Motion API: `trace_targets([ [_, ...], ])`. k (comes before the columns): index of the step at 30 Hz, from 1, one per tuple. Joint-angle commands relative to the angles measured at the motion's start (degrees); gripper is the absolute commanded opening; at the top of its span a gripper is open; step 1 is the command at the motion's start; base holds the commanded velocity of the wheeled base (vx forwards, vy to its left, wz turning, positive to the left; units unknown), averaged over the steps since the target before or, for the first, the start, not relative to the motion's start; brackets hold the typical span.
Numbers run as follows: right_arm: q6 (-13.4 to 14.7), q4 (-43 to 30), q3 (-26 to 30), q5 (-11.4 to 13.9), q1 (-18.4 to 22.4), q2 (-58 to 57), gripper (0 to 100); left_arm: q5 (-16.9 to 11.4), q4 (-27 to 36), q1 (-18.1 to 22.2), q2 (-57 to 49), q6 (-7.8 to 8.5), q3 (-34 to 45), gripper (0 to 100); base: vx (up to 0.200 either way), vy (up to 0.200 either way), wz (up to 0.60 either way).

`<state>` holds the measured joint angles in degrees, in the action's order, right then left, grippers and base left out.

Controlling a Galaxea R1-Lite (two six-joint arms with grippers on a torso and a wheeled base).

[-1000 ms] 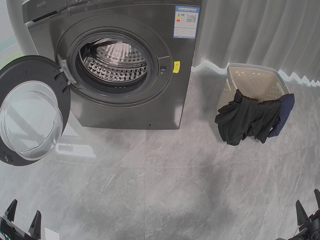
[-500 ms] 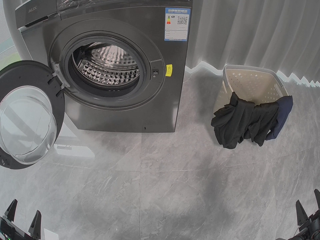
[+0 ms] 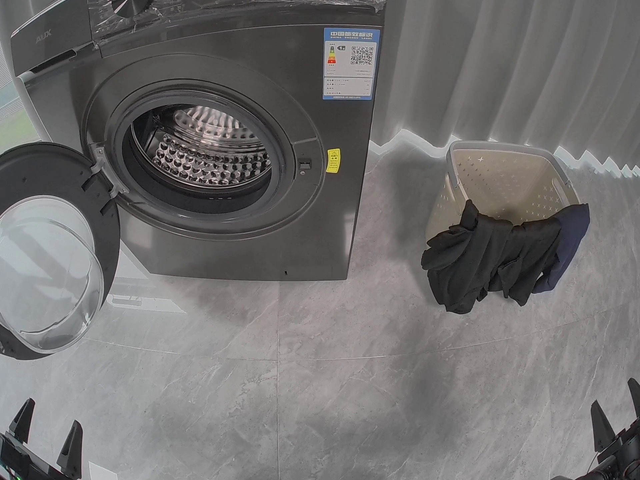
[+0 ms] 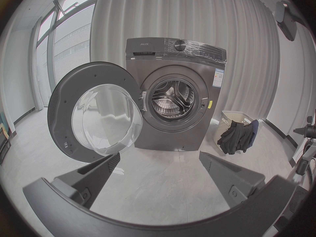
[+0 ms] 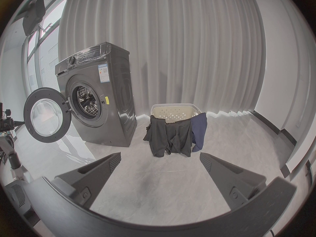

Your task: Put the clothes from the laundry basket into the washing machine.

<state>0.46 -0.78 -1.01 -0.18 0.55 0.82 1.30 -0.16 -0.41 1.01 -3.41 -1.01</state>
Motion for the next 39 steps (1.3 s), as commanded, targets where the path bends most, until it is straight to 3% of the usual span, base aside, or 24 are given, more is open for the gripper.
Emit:
trace_targets([
  [1,-0.02,0.08,0.75,0.01,0.07,-0.38,100,0.01,-0.02,-0.02,-0.66,-0.01,1.01,100,0.000,-0.200,0.00],
  [13,-0.02,0.08,0.75,0.01,0.07,-0.38,100,0.01,-0.02,-0.02,-0.66,-0.01,1.01,100,0.000,-0.200,0.00],
  [25,-0.02,0.08,0.75,0.01,0.07,-0.38,100,0.01,-0.11,-0.02,-0.66,-0.01,1.01,100,0.000,0.000,-0.15],
  [39,-0.02,0.08,0.75,0.01,0.07,-0.38,100,0.10,-0.02,-0.02,-0.66,-0.01,1.01,100,0.171,0.000,0.00],
])
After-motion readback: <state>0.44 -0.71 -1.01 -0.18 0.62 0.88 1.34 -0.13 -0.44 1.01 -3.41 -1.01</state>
